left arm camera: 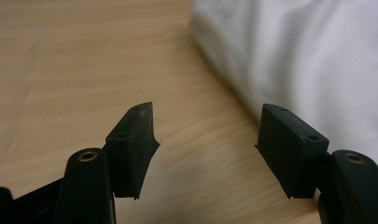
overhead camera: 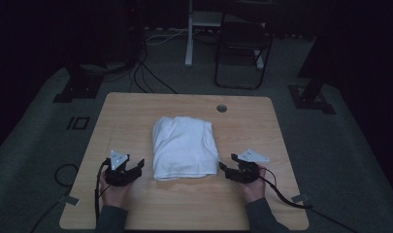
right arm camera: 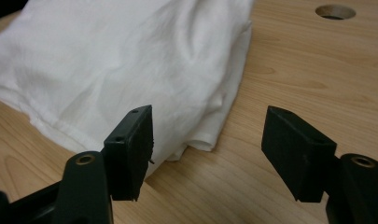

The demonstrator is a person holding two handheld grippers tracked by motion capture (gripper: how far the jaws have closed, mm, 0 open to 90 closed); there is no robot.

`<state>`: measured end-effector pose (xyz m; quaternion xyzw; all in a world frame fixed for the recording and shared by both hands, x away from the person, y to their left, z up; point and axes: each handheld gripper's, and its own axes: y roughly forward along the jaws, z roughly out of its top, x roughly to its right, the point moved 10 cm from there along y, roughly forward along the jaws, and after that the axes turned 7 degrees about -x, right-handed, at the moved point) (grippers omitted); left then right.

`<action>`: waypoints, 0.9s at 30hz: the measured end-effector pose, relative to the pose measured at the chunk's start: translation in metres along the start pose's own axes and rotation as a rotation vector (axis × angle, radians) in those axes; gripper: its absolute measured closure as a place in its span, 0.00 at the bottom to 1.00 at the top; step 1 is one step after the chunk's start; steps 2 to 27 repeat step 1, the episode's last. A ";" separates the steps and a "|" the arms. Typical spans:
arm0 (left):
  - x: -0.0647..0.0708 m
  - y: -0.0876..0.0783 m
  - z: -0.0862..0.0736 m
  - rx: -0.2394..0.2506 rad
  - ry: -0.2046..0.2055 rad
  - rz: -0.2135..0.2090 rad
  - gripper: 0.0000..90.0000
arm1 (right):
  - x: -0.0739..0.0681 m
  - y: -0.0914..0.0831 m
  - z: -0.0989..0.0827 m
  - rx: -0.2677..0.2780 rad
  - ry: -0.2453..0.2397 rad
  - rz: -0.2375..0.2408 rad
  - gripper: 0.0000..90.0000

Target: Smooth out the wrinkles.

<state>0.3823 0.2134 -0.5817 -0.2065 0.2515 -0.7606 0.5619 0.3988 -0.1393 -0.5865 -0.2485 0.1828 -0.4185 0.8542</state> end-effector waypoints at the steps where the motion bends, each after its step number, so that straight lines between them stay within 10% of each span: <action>1: -0.005 -0.001 -0.002 0.000 -0.011 0.010 0.42 | 0.001 -0.001 0.001 0.007 0.014 0.007 0.38; 27: -0.005 -0.001 -0.002 0.000 -0.011 0.010 0.42 | 0.001 -0.001 0.001 0.007 0.014 0.007 0.38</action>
